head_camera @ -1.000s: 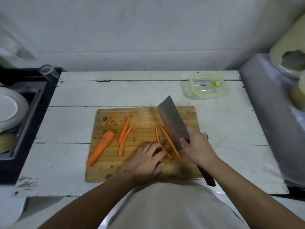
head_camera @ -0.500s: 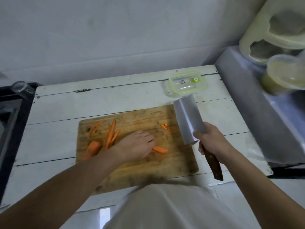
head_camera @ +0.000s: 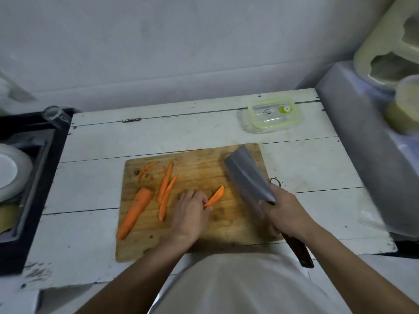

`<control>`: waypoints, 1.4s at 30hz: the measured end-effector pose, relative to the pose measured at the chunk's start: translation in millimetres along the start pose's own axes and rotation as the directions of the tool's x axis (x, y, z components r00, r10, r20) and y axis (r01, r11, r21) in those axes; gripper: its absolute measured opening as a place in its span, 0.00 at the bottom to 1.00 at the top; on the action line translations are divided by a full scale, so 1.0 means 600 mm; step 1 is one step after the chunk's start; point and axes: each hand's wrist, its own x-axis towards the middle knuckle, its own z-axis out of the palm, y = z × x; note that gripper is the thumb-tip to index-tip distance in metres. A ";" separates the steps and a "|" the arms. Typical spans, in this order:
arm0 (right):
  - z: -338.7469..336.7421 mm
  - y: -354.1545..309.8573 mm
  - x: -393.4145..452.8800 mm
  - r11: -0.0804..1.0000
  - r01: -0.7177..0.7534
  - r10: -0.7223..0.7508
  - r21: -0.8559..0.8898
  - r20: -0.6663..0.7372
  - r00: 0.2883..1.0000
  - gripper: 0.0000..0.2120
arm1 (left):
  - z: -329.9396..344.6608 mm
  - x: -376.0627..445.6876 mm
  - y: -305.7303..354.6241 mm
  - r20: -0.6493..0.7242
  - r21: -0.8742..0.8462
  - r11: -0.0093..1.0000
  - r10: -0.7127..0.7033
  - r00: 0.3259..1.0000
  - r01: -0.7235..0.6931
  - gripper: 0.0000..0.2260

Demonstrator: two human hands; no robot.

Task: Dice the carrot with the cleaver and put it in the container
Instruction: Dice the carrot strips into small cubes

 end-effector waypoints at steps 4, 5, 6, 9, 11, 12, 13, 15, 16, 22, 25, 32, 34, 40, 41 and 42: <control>0.003 0.008 -0.001 1.000 -0.005 0.005 0.022 -0.004 1.000 0.03 | 0.000 0.006 0.009 -0.004 -0.061 0.995 -0.075 0.997 0.075 0.06; 0.003 0.010 -0.001 1.000 -0.006 0.006 0.020 -0.008 1.000 0.03 | 0.000 0.006 0.010 -0.001 -0.089 0.993 -0.084 0.996 0.084 0.05; 0.001 0.010 -0.001 1.000 -0.005 0.005 0.014 -0.013 1.000 0.04 | -0.002 0.007 0.010 0.005 -0.125 0.987 -0.099 0.995 0.099 0.05; -0.005 0.010 -0.003 1.000 -0.003 0.003 -0.002 -0.032 0.999 0.05 | -0.012 0.018 0.001 0.013 -0.184 0.971 -0.151 0.988 0.151 0.02; -0.009 0.010 -0.004 1.000 -0.004 0.004 -0.005 -0.042 0.999 0.06 | -0.020 0.029 -0.013 0.011 -0.141 0.980 -0.143 0.990 0.143 0.01; -0.010 0.010 -0.005 1.000 -0.007 0.007 -0.003 -0.044 0.999 0.07 | -0.022 0.032 -0.020 0.011 -0.086 0.989 -0.121 0.993 0.122 0.02; -0.011 0.012 -0.004 1.000 -0.012 0.012 -0.002 -0.045 0.999 0.06 | -0.024 0.034 -0.023 0.002 -0.021 0.996 -0.083 0.997 0.083 0.04; -0.012 0.015 -0.003 1.000 -0.017 0.017 -0.005 -0.052 0.998 0.05 | -0.020 0.034 -0.021 -0.025 0.057 0.998 0.015 1.000 -0.014 0.13; -0.013 0.017 -0.002 1.000 -0.018 0.017 -0.011 -0.054 0.998 0.05 | -0.016 0.033 -0.014 -0.026 0.047 0.997 0.054 0.998 -0.053 0.17; -0.010 0.024 -0.004 0.993 0.011 -0.018 -0.114 -0.059 0.998 0.05 | 0.028 0.021 0.022 -0.052 0.080 0.957 0.285 0.957 -0.280 0.15; -0.002 0.032 -0.012 0.959 0.050 -0.080 -0.278 -0.097 0.992 0.07 | 0.041 0.010 0.016 -0.044 0.101 0.913 0.401 0.915 -0.396 0.14; 0.059 0.027 -0.027 0.786 0.118 -0.157 -0.607 -0.011 0.988 0.06 | 0.042 -0.026 -0.026 -0.074 0.127 0.838 0.541 0.838 -0.530 0.20; 0.075 0.022 -0.025 0.761 0.147 -0.171 -0.632 0.022 0.985 0.08 | 0.045 -0.018 -0.028 -0.069 0.152 0.819 0.567 0.821 -0.553 0.21; 0.060 0.010 -0.018 0.724 0.154 -0.260 -0.672 -0.060 0.964 0.07 | 0.049 -0.012 -0.027 -0.042 0.151 0.796 0.598 0.801 -0.586 0.24; 0.057 0.011 -0.023 0.710 0.155 -0.276 -0.687 -0.069 0.959 0.07 | 0.049 -0.013 -0.027 -0.045 0.158 0.797 0.596 0.802 -0.583 0.25; 0.057 0.013 -0.030 0.686 0.167 -0.295 -0.708 -0.062 0.953 0.06 | 0.052 -0.015 -0.026 -0.050 0.168 0.799 0.592 0.804 -0.578 0.25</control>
